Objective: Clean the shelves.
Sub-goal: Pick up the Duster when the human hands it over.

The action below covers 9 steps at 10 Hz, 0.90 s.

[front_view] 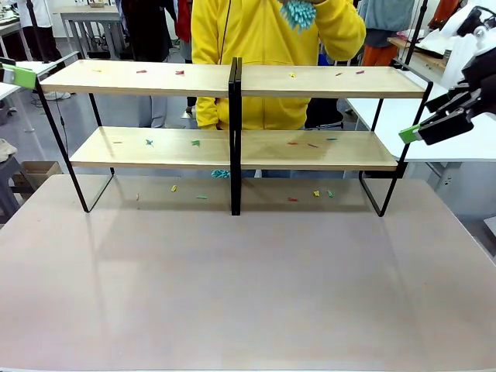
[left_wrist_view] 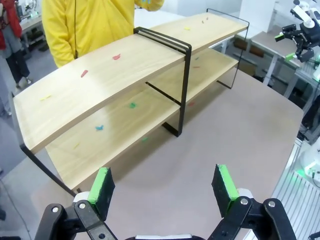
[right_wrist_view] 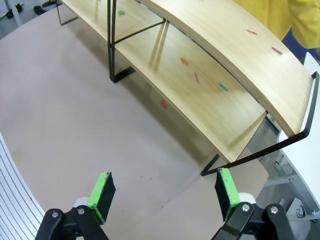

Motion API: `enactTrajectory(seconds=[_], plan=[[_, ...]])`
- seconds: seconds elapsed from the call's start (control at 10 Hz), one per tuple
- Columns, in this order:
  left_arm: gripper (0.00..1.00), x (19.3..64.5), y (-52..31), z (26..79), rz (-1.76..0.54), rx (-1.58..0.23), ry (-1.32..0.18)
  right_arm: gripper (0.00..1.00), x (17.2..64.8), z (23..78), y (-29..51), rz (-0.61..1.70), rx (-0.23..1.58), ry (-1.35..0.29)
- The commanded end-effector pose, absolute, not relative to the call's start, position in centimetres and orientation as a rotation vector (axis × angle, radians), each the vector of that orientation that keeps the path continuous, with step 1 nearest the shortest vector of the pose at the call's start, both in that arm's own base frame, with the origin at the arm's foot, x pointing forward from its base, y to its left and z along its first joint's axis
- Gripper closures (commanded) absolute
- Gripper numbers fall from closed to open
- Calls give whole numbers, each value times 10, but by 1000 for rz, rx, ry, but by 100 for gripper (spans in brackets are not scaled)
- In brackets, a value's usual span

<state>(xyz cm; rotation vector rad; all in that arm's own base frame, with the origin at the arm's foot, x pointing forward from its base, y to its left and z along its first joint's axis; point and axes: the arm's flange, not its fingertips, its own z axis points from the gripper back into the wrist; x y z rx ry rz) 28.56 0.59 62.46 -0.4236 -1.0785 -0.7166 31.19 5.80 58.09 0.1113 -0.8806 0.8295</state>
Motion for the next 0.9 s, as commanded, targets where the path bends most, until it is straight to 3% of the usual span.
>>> enactTrajectory(seconds=[0.0, 0.8], plan=[[0, 285, 5, 626, -719, -426, -1088, 0, 314, 569, 56, 851, 124, -911], [0, 285, 5, 626, -719, -426, -1088, 0, 288, 588, 72, 664, 147, -952]])
